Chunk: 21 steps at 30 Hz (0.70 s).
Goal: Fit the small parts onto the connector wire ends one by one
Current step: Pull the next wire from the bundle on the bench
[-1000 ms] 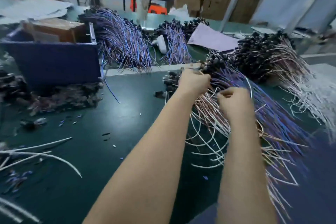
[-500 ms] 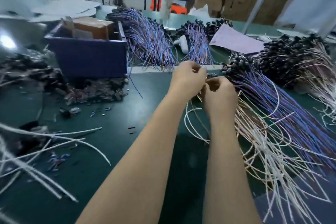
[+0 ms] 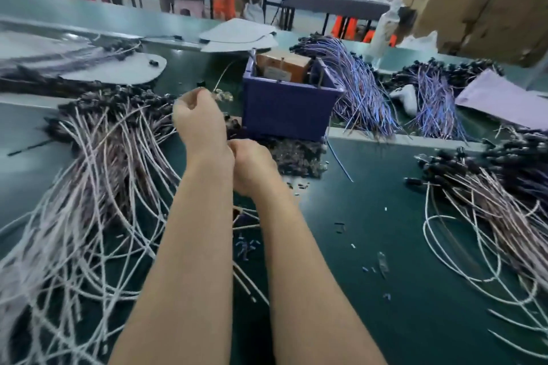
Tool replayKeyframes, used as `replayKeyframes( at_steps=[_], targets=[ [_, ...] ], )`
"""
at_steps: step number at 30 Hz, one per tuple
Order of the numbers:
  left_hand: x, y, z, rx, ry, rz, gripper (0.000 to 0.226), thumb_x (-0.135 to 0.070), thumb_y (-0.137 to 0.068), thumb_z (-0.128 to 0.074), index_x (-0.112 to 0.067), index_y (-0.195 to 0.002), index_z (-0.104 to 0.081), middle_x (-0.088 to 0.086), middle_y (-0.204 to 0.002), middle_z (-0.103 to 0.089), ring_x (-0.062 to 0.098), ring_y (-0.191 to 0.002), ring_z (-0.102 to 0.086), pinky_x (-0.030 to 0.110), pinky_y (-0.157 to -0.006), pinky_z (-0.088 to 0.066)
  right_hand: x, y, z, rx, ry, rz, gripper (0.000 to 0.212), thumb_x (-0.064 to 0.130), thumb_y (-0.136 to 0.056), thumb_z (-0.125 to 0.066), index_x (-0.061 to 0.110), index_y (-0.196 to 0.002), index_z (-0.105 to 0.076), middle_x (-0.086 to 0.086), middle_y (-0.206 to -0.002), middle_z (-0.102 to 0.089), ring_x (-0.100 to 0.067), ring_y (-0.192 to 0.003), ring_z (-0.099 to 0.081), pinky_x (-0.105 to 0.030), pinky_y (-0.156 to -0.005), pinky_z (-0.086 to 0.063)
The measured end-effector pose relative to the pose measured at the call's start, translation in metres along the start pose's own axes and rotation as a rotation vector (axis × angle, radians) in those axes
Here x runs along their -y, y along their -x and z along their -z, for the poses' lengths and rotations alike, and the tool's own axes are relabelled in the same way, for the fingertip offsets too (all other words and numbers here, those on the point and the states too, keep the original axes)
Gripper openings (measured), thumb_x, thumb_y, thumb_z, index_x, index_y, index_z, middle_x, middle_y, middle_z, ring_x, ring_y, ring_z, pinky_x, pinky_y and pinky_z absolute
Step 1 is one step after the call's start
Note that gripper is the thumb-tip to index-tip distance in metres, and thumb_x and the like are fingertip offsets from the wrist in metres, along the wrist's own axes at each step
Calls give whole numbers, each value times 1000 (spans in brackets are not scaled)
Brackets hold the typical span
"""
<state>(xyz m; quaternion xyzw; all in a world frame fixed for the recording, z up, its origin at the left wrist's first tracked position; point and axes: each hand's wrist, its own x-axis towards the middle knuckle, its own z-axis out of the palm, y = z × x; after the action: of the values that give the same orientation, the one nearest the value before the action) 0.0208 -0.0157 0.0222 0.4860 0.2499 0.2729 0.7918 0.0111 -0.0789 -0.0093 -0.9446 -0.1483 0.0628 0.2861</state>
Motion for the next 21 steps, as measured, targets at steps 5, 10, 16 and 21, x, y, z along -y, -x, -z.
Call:
replayKeyframes(
  at_steps=[5, 10, 16, 21],
  targets=[
    [-10, -20, 17, -212, 65, 2, 9, -8, -90, -46, -16, -93, -48, 2, -95, -51, 14, -78, -46, 24, -70, -37, 13, -18, -34, -165, 118, -113, 26, 23, -96, -45, 13, -117, -55, -11, -125, -51, -33, -118, -44, -44, -96, -32],
    [-7, -29, 21, -196, 27, 11, 12, -7, -91, -44, -13, -102, -45, -5, -87, -46, 4, -67, -41, 16, -55, -32, 21, -30, -31, -94, 116, -154, 25, 19, -92, -50, 9, -115, -50, -11, -121, -60, -32, -114, -52, -42, -92, -32],
    [8, -47, 23, 11, -649, -23, 33, -15, -94, -40, -5, -121, -56, 19, -131, -54, 34, -122, -49, 40, -103, -39, 15, -33, -27, -95, 96, -128, 4, 17, -89, -52, 14, -87, -52, -10, -109, -64, -31, -106, -55, -37, -78, -28],
    [20, -49, 17, 197, -1367, 18, 44, -19, -91, -36, -12, -134, -47, 14, -151, -32, 33, -146, -2, 54, -116, 4, 11, -34, -31, -131, 161, -99, 24, 20, -90, -50, 18, -111, -59, -6, -120, -62, -30, -114, -54, -38, -87, -34]
  ],
)
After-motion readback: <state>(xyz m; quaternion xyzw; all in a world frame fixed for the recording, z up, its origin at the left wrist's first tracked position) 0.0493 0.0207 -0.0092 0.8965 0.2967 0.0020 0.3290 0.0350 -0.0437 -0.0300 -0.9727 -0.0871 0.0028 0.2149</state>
